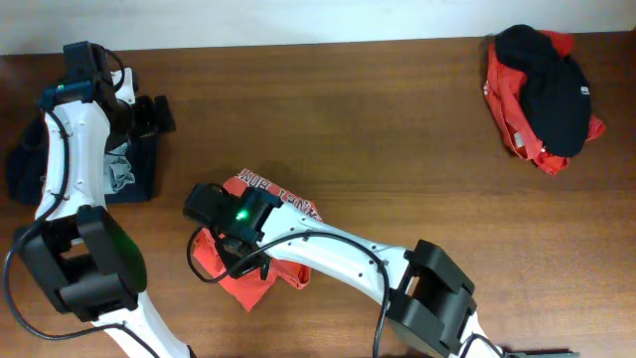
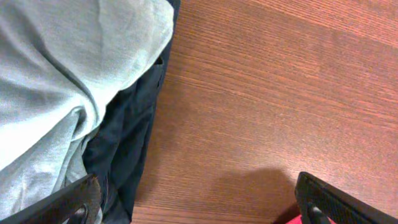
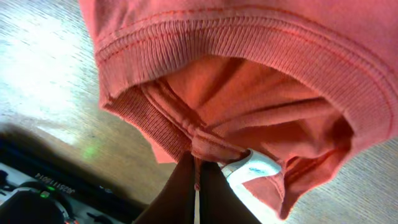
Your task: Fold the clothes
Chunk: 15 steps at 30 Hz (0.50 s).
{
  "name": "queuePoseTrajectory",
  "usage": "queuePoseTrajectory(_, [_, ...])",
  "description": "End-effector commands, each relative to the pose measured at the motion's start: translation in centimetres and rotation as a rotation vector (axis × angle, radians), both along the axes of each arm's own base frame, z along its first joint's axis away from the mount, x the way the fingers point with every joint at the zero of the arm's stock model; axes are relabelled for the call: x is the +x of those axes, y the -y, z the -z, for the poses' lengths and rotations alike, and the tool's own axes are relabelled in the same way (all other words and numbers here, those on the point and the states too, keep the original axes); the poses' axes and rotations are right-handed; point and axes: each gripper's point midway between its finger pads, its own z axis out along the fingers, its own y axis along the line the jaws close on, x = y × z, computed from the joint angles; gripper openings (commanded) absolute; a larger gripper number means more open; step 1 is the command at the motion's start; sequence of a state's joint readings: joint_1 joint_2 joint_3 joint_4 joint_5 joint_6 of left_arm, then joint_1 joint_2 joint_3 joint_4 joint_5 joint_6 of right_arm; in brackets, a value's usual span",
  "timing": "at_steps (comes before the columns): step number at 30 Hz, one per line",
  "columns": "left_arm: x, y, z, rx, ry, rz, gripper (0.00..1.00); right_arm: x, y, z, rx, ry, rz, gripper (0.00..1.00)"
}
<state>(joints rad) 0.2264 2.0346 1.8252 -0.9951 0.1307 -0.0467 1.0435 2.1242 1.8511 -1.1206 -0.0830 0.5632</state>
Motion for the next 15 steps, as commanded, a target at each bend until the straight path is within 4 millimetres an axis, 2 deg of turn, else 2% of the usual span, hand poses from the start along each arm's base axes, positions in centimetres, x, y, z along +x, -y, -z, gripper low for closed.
queuePoseTrajectory(1, [0.5, 0.2, -2.6, 0.004, 0.066, 0.002, 0.99, 0.6, 0.3, 0.3, -0.011, 0.012, 0.003, 0.17])
queuePoseTrajectory(4, [0.6, 0.2, -2.6, 0.004, 0.07, 0.002, 0.99, 0.6, 0.3, 0.3, -0.011, 0.01, 0.0, 0.63])
queuePoseTrajectory(5, [0.7, 0.2, -2.6, 0.005, 0.072, 0.002, 0.99, 0.6, 0.3, 0.2, -0.009, 0.013, -0.006, 0.74])
queuePoseTrajectory(6, [0.7, 0.2, -2.6, 0.005, 0.073, 0.002, 0.99, 0.8, 0.2, 0.1, -0.003, 0.019, -0.016, 0.81])
queuePoseTrajectory(8, [0.7, 0.2, -2.6, 0.006, 0.073, 0.002, 0.99, 1.4, 0.4, -0.8, 0.016, 0.035, -0.007, 0.85])
queuePoseTrajectory(11, [0.7, 0.1, -2.6, 0.01, 0.071, 0.0, 0.99, 3.0, 1.0, -2.8, 0.059, 0.071, 0.006, 0.85])
queuePoseTrajectory(15, [0.5, 0.1, -2.5, 0.007, 0.062, 0.0, 0.99, 6.2, 3.3, -6.1, 0.113, 0.131, 0.047, 0.85])
